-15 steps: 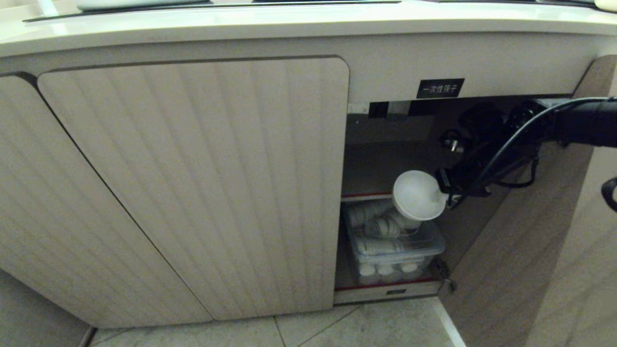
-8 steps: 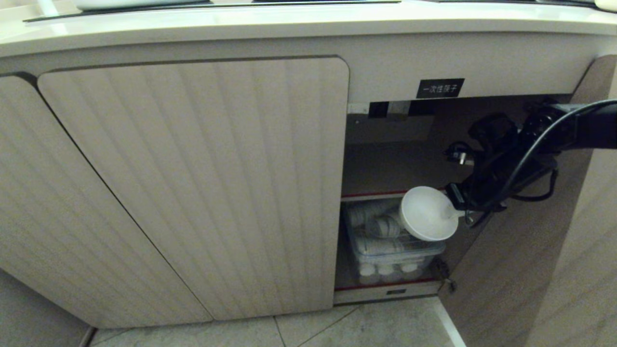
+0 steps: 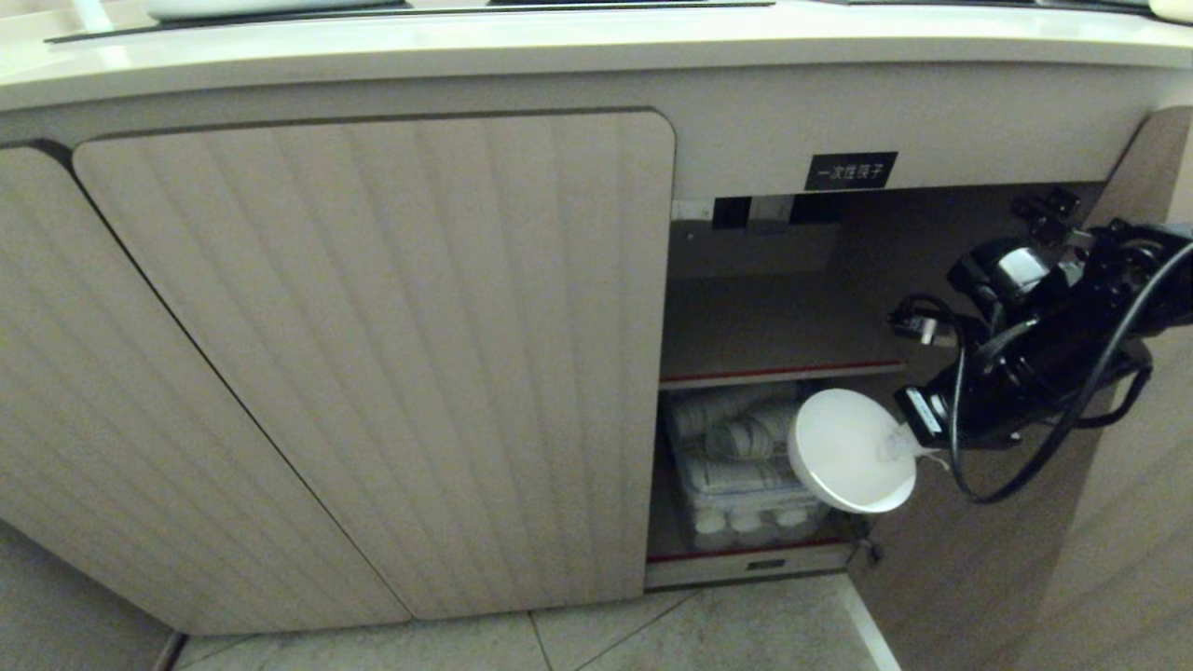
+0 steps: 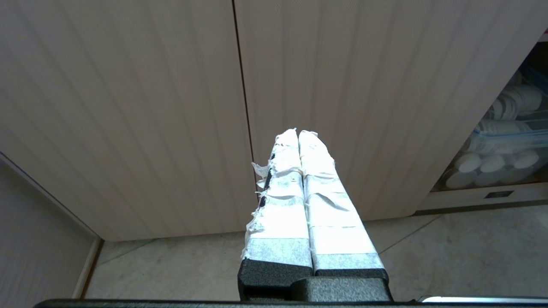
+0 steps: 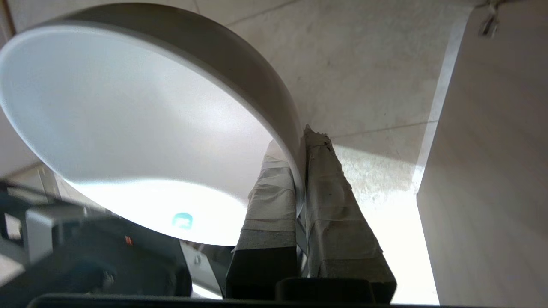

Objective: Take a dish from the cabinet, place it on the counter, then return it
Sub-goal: Place it on the table

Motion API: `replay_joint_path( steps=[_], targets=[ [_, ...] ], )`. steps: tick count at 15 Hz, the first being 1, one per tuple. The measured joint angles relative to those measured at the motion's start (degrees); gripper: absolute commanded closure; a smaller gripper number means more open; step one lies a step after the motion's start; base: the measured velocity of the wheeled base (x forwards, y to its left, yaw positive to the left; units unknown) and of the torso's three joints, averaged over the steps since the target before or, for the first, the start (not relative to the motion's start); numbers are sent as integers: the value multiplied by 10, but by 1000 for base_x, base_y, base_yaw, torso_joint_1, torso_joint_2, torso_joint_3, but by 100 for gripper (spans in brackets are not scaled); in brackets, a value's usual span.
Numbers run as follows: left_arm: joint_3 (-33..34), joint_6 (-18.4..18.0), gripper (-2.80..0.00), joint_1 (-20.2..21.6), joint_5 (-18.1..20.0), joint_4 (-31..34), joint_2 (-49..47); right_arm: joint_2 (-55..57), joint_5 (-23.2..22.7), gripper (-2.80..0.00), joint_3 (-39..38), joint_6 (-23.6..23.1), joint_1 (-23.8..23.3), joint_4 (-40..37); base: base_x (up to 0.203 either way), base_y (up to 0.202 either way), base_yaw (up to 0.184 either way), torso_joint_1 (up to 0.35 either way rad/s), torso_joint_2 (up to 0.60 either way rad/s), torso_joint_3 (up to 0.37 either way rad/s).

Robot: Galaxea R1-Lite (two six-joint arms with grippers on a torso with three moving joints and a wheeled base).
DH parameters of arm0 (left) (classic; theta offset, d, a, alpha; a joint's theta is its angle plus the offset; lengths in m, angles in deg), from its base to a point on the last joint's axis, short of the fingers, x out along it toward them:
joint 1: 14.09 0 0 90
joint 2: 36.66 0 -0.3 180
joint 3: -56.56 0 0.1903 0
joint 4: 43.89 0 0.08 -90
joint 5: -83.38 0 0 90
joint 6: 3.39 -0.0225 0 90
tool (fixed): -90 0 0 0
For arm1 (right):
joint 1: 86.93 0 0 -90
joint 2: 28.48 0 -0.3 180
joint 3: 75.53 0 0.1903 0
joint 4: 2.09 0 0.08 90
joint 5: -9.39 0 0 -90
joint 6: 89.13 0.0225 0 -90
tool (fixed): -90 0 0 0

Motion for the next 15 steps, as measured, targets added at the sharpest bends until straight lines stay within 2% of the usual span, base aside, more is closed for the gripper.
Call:
replay_joint_path(
  steps=[3, 10, 15],
  targets=[
    [0, 0, 0, 0, 0, 0, 0, -51, -4, 0, -62, -24, 0, 3, 0, 0, 0, 0, 0, 0],
    [0, 0, 0, 0, 0, 0, 0, -189, -52, 0, -214, -71, 3, 4, 0, 0, 0, 0, 0, 0],
    [0, 0, 0, 0, 0, 0, 0, -295, -55, 0, -325, -80, 11, 17, 0, 0, 0, 0, 0, 0]
  ],
)
